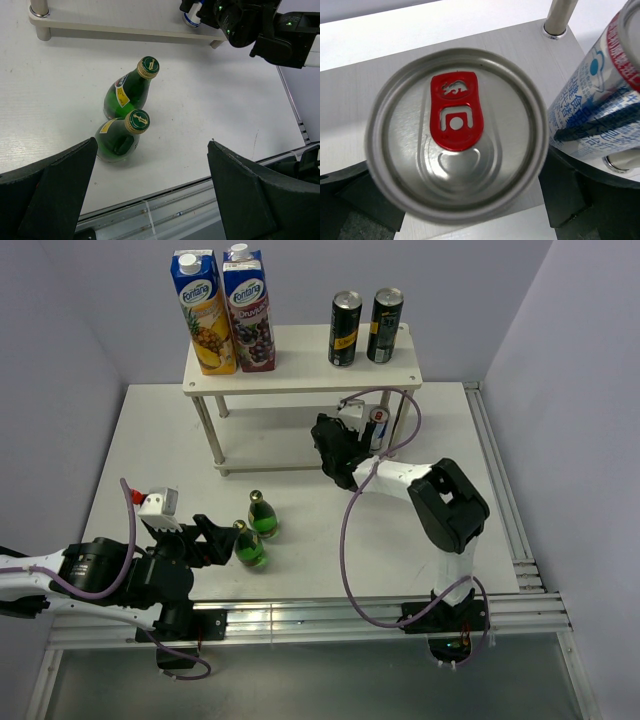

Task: Place and organize the beverage onto the shelf

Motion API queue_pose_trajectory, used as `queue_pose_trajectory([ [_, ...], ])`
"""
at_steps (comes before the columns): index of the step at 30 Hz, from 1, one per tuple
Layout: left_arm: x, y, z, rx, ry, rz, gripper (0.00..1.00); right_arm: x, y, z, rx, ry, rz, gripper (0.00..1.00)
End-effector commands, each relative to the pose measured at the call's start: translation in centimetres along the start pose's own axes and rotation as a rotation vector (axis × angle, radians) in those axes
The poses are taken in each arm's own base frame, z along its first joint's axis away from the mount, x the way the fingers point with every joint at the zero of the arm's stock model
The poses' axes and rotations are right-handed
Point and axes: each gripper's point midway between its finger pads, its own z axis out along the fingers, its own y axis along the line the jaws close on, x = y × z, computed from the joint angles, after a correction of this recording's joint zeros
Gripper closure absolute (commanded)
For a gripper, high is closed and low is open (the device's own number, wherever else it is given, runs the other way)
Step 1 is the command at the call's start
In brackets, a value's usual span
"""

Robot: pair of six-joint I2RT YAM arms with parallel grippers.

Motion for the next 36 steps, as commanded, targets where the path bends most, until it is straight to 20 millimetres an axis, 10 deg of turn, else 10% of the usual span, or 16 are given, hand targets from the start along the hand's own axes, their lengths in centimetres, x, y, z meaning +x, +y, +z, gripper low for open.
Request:
queue_pose_trajectory([
  [1,0.0,-0.3,0.0,0.013,0.001,0.003,0.01,-3.5,0.5,-1.5,-0.035,-0.049,0.077,0.0],
  [14,2.1,-2.0,0.8,-0.061,0.044,0.123,0.01,-4.1,1.5,-13.1,-0.188,-0.043,0.121,0.0],
  [25,9.1,-1.4,2.1,-0.227,0.185,0.167,0.01,-1.1,-5.2,-22.6,-0.276,0.006,0.215,0.0],
  [36,14.9,0.9,4.3,-0.297,0.201,0.011,0.01,2.0,-9.3,-25.9,-0.372,0.063,0.254,0.0],
])
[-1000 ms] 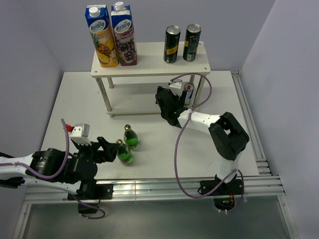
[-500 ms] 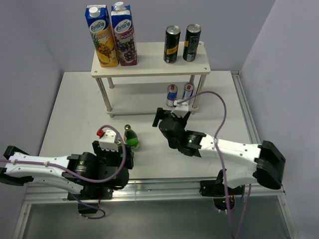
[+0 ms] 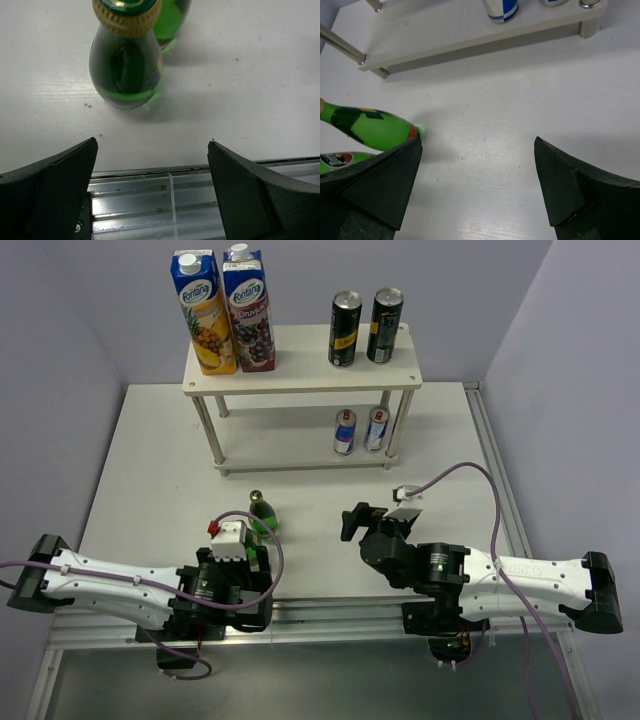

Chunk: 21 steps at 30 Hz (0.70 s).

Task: Place and organize the beverage onto the shelf

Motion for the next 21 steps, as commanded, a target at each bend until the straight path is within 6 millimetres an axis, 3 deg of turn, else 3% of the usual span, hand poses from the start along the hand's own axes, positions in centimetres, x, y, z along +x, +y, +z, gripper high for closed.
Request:
queue_pose_trajectory([
  [1,1.5,-0.8,1.4,0.004,0.008,-0.121,0.01,0.2,-1.4,-0.4,0.032,-0.019,0.026,0.0],
  [4,1.7,-0.8,3.2,-0.019,-0.009,-0.132,0.01,0.6,-1.4,-0.5,0.031,-0.012,0.023,0.0],
  [7,1.0,1.0,5.5,-0.108,-0.052,-0.14,0.01,0.9,-1.3,-0.6,0.022,-0.009,0.026,0.0],
  [10,-0.2,0.5,7.3,-0.097,-0.1,-0.202,0.01,1.1,-1.3,-0.6,0.016,-0.005,0.027,0.0],
  [13,-1.6,1.3,8.6,-0.125,-0.132,-0.197,0.01,1.1,-1.7,-0.7,0.02,-0.003,0.029,0.0],
  [17,-3.4,0.9,10.1,-0.148,-0.165,-0.208,0.01,0.9,-2.3,-0.9,0.017,-0.007,0.041,0.0],
  [21,-3.6,1.3,11.7,-0.198,-0.155,-0.171,0.01,0.7,-2.9,-1.1,0.02,-0.012,0.05,0.0],
])
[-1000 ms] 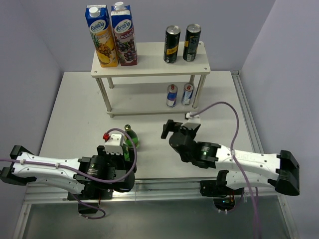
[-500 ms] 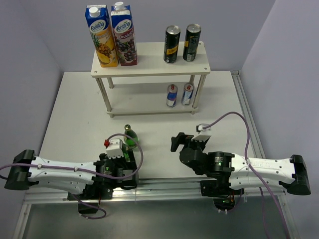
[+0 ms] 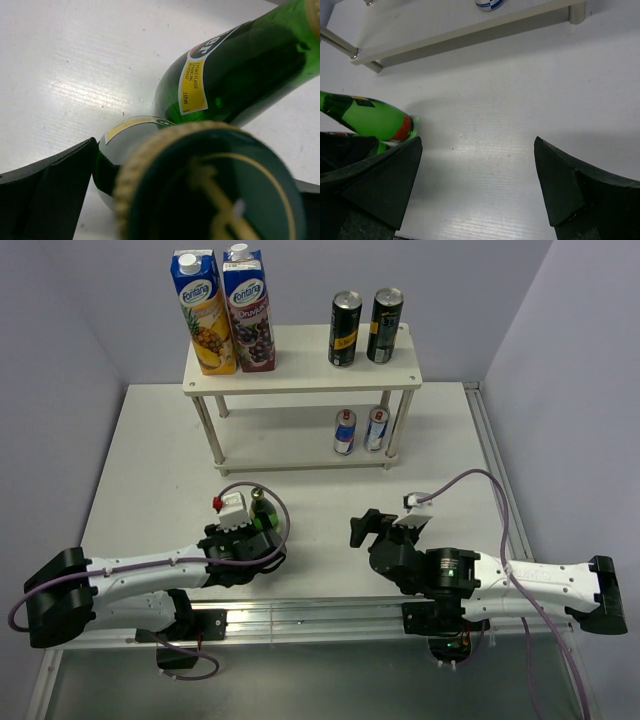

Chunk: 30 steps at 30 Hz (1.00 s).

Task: Place and organize the beverage onto the shelf

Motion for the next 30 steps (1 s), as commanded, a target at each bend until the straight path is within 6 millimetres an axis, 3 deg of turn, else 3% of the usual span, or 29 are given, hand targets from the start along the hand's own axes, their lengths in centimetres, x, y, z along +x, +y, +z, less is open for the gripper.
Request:
queue_pose_trajectory([
  [1,-1.0,-2.1,0.9,0.029,-0.023,0.003,0.01,-0.9,-0.9,-0.2,0.021,-0.043,0.034,0.0],
  [10,1.2,-1.9,2.3,0.025,0.004,0.007,0.01,-1.0,-1.9,-0.5,0.027,-0.049,0.036,0.0],
  [22,-0.4,-4.0,3.9,-0.016,-0.08,0.061,0.07,-0.2,-2.1,-0.1,0.037,-0.043,0.038,0.0],
  [30,-0.8,-2.4,4.4,-0.062,-0.097,0.056,0.21,0.1,-2.8,-0.1,0.041,-0.046,0.039,0.0],
])
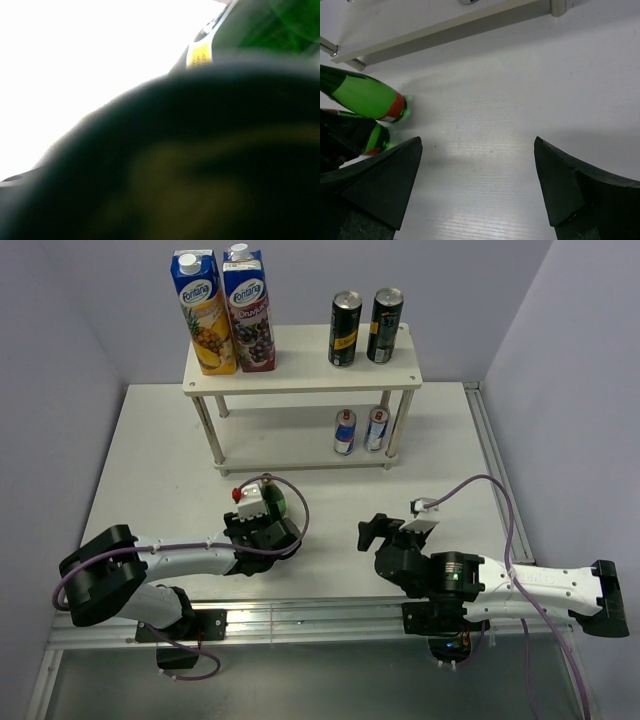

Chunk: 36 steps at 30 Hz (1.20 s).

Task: Place and organize the beverage onto the shelf

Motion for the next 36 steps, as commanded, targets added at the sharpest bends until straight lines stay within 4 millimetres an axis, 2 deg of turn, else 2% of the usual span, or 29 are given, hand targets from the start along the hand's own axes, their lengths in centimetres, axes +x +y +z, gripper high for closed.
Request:
queue_pose_trajectory([
  [1,-1.0,0.1,0.1,-0.004,-0.024,-0.035,0.24,-0.7,-0.4,0.1,0.013,-0.044,0.034,0.0],
  [4,-1.0,0.9,-0.1,-0.014,-0.023,-0.054,0.52,-0.7,-0.3,0.1,0.014,-0.045,0.032,0.0],
  [10,-1.1,1.9,-0.6,-0.047,-0.005,-0.086,0.56,-0.5,-0.1,0.3,0.015,-0.043,0.026,0.0],
  [15,-1.7,2.5,-1.3,-0.049,0.001,-0.112,0.69,-0.3,0.1,0.3,0.012,-0.04,0.026,0.0],
  [16,-2.3,2.5,-1.7,-0.038,-0.003,-0.138,0.7,-0.3,0.1,0.3,0.012,-0.04,0.024,0.0],
  [19,-3.8,2.4,-2.5,-0.008,-0.02,-0.177,0.82,-0.1,0.2,0.4,0.01,-0.039,0.021,0.0],
  [24,-6.7,2.6,-3.3,-0.004,-0.091,-0.171,0.89,0.0,0.4,0.5,0.009,-0.038,0.021,0.0],
  [27,-7.9,2.8,-3.0,-0.053,-0.123,-0.121,0.94,0.1,0.6,0.6,0.009,-0.037,0.018,0.0],
  [32,-10.6,2.5,-2.0,-0.096,-0.174,-0.046,0.95,0.2,0.6,0.6,0.008,-0.036,0.015,0.0],
  [33,-11.4,1.3,-1.8,-0.059,-0.184,-0.086,0.95,0.3,0.6,0.6,0.008,-0.034,0.012,0.0],
  [35,-12.3,1.6,-0.9,-0.07,-0.192,-0.058,0.97,0.2,0.5,0.6,0.011,-0.037,0.012,0.0],
  [36,-12.9,1.1,-0.6,-0.059,-0.198,-0.078,0.98,0.2,0.4,0.7,0.013,-0.039,0.013,0.0],
])
